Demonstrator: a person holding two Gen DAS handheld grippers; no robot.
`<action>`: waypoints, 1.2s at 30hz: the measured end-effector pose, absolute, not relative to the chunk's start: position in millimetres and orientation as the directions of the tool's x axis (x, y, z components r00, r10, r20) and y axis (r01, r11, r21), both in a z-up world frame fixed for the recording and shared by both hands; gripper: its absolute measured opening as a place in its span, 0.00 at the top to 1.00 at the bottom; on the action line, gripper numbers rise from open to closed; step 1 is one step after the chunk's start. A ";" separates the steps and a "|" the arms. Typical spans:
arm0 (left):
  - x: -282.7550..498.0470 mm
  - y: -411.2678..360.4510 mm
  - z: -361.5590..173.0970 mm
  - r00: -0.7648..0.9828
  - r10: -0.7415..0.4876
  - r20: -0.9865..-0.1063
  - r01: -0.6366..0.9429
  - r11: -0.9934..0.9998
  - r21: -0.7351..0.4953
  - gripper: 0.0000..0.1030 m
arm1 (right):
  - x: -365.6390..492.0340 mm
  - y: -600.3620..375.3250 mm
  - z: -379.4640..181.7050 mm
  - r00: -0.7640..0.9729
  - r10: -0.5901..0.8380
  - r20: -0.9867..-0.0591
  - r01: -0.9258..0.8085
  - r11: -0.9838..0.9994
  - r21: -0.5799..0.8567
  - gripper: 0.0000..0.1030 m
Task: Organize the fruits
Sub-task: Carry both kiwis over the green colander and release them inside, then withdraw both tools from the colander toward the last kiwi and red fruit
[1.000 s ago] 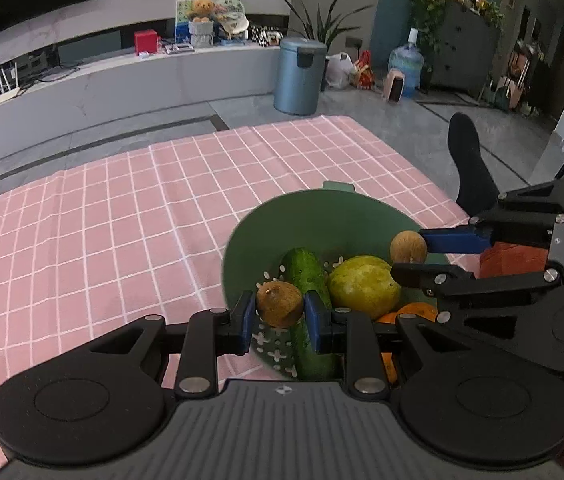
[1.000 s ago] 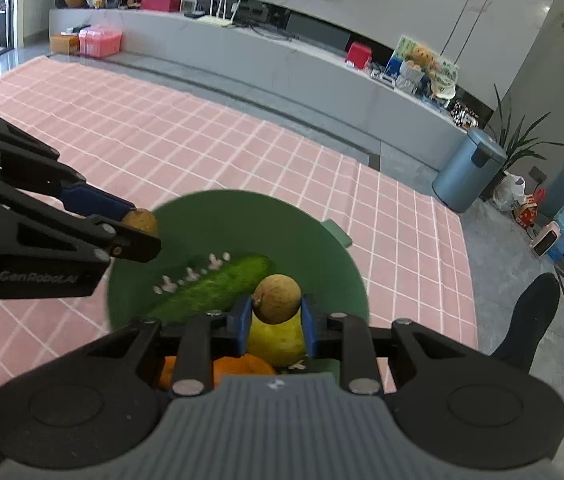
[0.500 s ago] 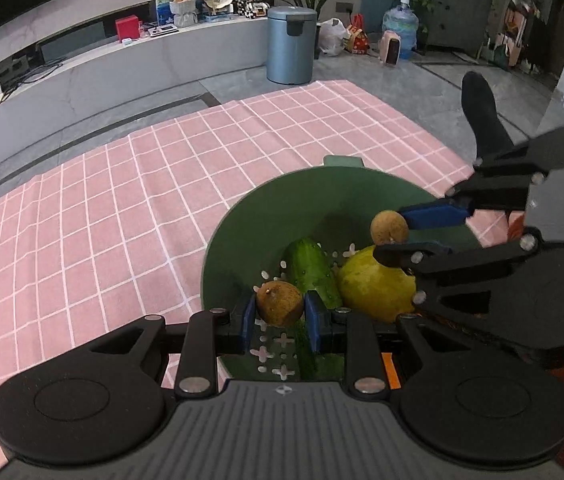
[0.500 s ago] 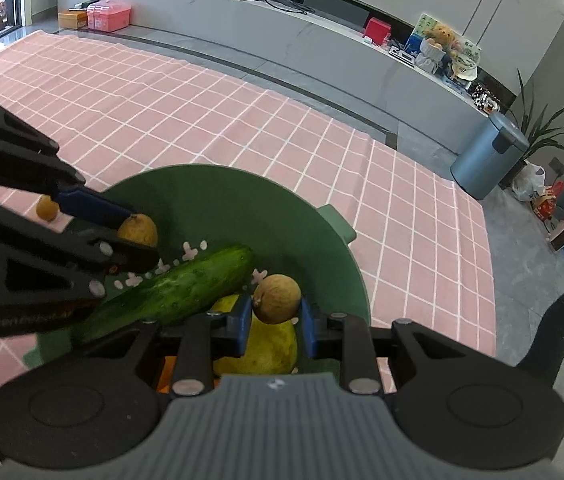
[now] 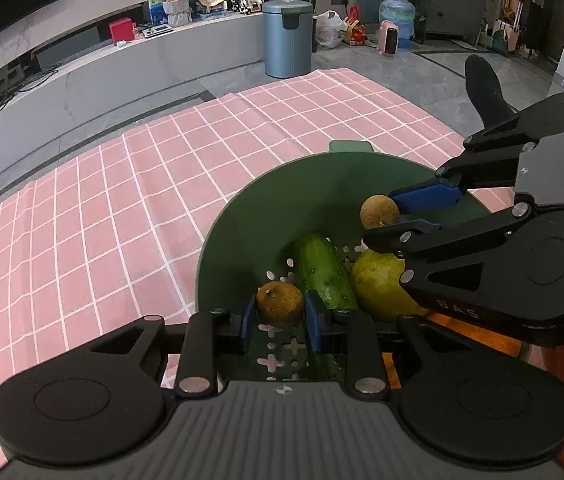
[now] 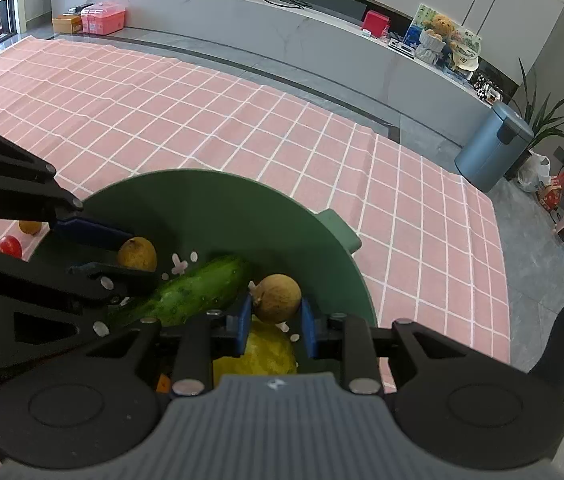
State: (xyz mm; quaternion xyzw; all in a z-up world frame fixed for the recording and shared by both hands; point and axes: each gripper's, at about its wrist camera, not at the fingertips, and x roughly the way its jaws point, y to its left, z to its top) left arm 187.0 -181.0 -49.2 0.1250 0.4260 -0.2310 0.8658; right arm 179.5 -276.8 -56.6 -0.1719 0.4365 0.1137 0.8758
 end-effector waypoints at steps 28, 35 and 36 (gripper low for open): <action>109.5 -105.1 15.7 0.637 -0.276 -0.720 0.440 0.897 0.046 0.48 | 99.9 -242.9 -0.3 0.729 0.074 -0.680 -0.202 0.973 -0.111 0.40; 90.8 -59.7 20.1 0.678 -0.221 -0.701 0.335 0.942 0.026 0.48 | 57.5 -214.0 -1.6 0.774 0.115 -0.622 -0.166 0.986 -0.024 0.38; 87.6 -54.0 20.6 0.685 -0.221 -0.694 0.324 0.946 0.019 0.48 | 52.6 -208.6 -3.2 0.778 0.121 -0.617 -0.167 0.986 -0.017 0.38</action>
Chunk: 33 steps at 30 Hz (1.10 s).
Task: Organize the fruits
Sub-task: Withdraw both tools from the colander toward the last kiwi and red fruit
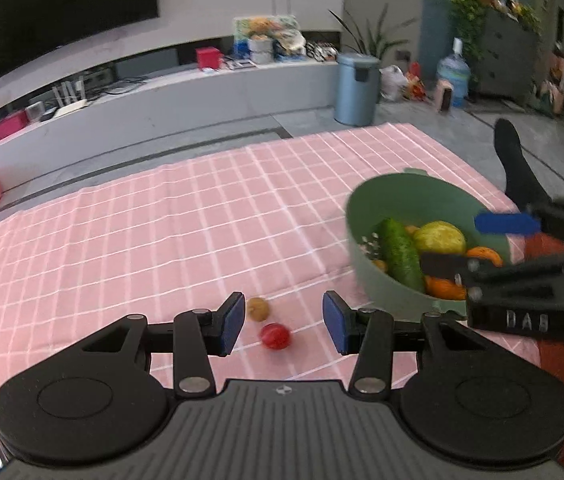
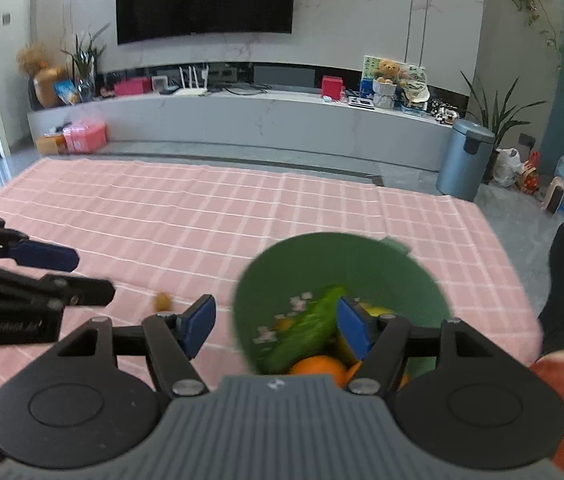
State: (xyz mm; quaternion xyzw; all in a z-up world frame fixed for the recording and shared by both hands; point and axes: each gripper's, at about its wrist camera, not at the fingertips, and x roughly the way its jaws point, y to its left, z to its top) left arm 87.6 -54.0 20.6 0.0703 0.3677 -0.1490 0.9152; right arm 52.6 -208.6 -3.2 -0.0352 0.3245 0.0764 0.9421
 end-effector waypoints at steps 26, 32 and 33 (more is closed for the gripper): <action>73.3 27.4 -22.8 0.698 -0.201 -0.687 0.173 0.979 -0.111 0.49 | 32.7 -107.7 -80.1 0.762 0.125 -0.635 -0.204 0.978 -0.052 0.51; 85.7 34.3 -40.4 0.691 -0.228 -0.686 0.157 0.974 -0.165 0.54 | 41.9 -113.2 -89.2 0.754 0.124 -0.644 -0.190 0.981 -0.033 0.52; 86.9 35.9 -43.2 0.689 -0.232 -0.687 0.154 0.973 -0.174 0.56 | 43.8 -113.5 -91.1 0.753 0.123 -0.647 -0.186 0.982 -0.029 0.53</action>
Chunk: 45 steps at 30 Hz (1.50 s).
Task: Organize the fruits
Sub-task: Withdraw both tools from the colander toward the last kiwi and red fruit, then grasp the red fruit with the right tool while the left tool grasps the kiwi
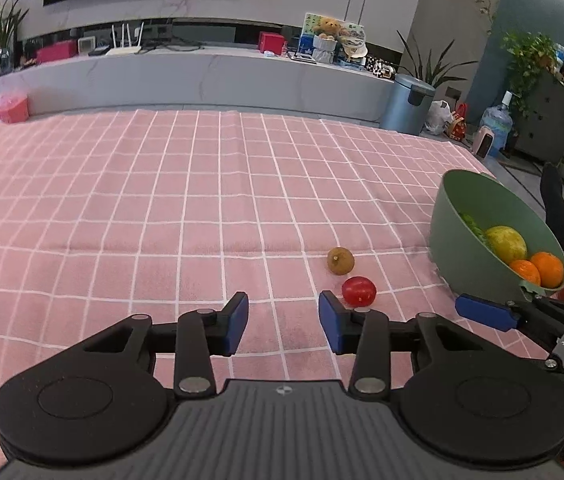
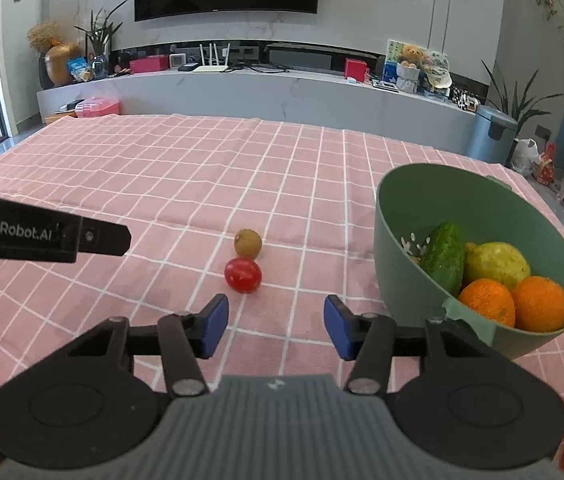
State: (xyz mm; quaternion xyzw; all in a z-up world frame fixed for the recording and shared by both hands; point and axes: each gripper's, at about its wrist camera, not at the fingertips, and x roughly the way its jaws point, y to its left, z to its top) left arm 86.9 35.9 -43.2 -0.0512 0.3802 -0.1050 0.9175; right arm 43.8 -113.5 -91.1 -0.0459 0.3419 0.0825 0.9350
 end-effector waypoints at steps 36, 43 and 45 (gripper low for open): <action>134.8 36.7 -72.3 0.605 -0.326 -0.726 0.216 0.945 -0.244 0.70 | 106.6 -90.8 -117.5 0.686 0.172 -0.707 -0.204 0.978 0.041 0.77; 152.4 7.2 -73.4 0.577 -0.333 -0.746 0.328 0.931 -0.162 0.71 | 105.4 -101.5 -114.7 0.702 0.060 -0.710 -0.110 0.994 -0.025 0.77; 160.0 1.3 -74.4 0.559 -0.340 -0.757 0.357 0.922 -0.151 0.69 | 106.5 -106.0 -115.2 0.694 0.046 -0.718 -0.090 0.996 -0.024 0.77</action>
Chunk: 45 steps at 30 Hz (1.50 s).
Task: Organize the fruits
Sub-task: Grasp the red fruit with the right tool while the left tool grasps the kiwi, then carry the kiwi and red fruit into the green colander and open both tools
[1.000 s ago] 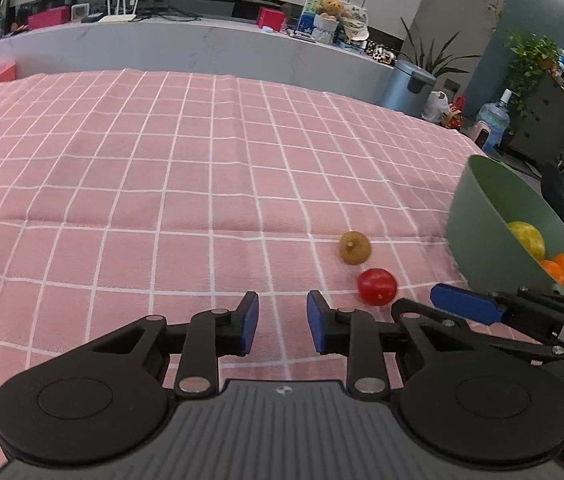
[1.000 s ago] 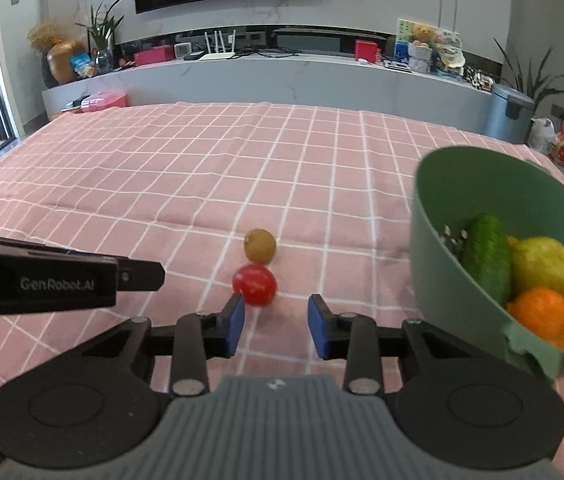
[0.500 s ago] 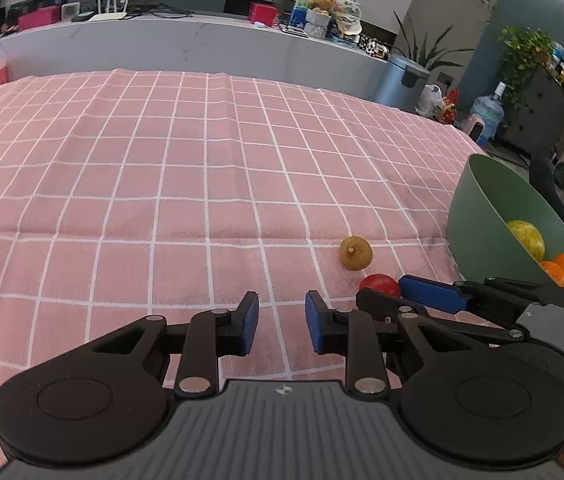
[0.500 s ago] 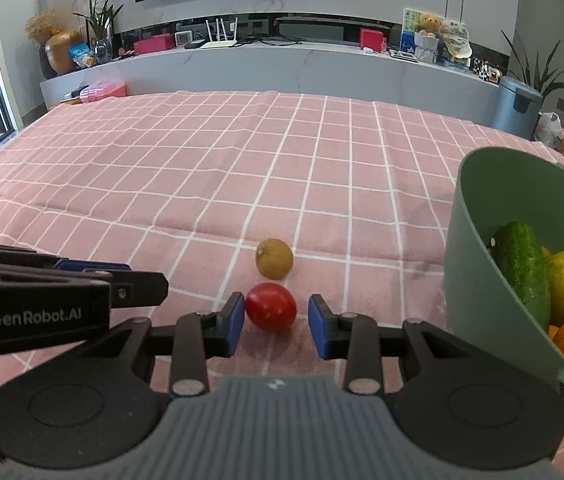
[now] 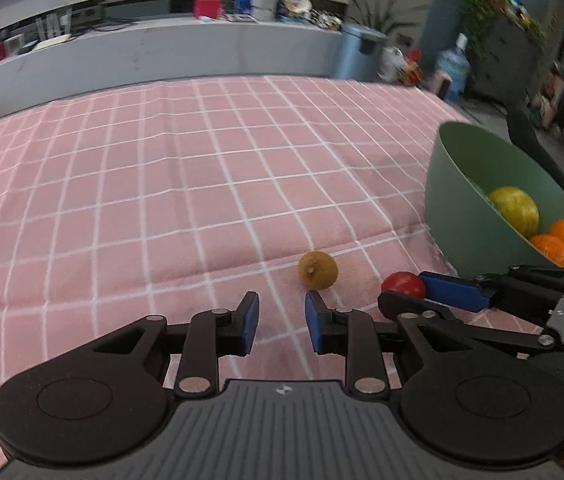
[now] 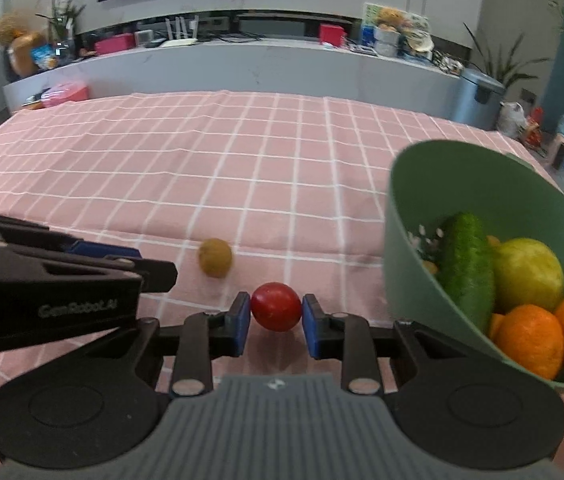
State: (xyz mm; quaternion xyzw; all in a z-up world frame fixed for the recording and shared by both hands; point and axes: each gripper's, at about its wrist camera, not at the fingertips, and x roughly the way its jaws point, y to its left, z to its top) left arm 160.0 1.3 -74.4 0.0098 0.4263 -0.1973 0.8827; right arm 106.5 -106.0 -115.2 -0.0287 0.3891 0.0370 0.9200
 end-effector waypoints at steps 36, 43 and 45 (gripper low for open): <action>187.8 -21.7 -72.0 0.494 -0.375 -0.785 0.338 0.914 -0.223 0.75 | 105.7 -120.5 -113.6 0.668 0.078 -0.740 -0.074 0.997 0.038 0.77; 164.9 -17.9 -54.2 0.518 -0.330 -0.789 0.309 0.932 -0.187 0.76 | 96.4 -124.7 -104.2 0.672 0.114 -0.732 -0.109 0.993 0.055 0.77; 154.5 -16.3 -48.4 0.525 -0.318 -0.790 0.300 0.937 -0.178 0.76 | 91.2 -126.7 -101.4 0.675 0.122 -0.728 -0.117 0.991 0.057 0.77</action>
